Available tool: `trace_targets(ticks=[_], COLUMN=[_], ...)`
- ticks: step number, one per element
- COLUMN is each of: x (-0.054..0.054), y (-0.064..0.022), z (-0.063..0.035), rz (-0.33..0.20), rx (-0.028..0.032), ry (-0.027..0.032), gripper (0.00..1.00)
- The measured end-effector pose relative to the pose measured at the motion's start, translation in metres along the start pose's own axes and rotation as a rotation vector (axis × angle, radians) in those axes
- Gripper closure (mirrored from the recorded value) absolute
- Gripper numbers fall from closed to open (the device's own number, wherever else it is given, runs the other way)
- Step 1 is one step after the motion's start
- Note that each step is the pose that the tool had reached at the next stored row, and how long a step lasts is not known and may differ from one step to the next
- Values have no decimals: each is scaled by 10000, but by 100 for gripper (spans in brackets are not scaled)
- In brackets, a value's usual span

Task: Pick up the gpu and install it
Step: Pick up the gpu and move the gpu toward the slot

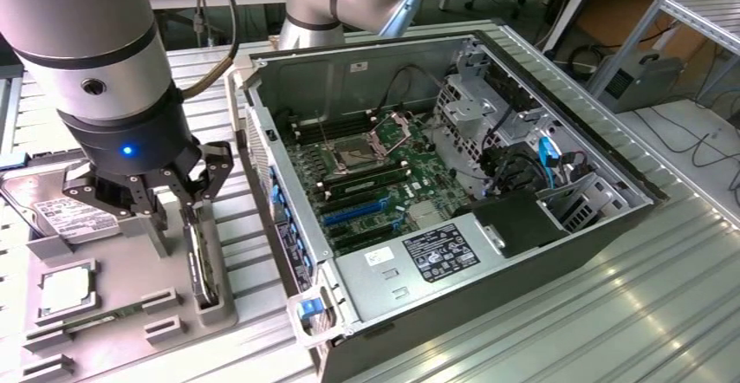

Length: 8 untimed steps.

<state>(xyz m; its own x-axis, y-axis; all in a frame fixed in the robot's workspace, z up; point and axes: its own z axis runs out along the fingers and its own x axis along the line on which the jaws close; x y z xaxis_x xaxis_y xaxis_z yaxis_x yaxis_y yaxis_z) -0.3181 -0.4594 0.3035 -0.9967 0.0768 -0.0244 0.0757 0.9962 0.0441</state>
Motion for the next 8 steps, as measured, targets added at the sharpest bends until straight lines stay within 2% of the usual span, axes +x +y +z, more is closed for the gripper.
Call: trace_targets(ticks=[3,4,7,8], x=[0,0,0,1], y=[0,0,-1,-2], z=[0,0,14,49], rz=[0,0,-1,0], rx=[0,1,-3,1], ry=[-1,0,-4,0], gripper=[63,56,56,56])
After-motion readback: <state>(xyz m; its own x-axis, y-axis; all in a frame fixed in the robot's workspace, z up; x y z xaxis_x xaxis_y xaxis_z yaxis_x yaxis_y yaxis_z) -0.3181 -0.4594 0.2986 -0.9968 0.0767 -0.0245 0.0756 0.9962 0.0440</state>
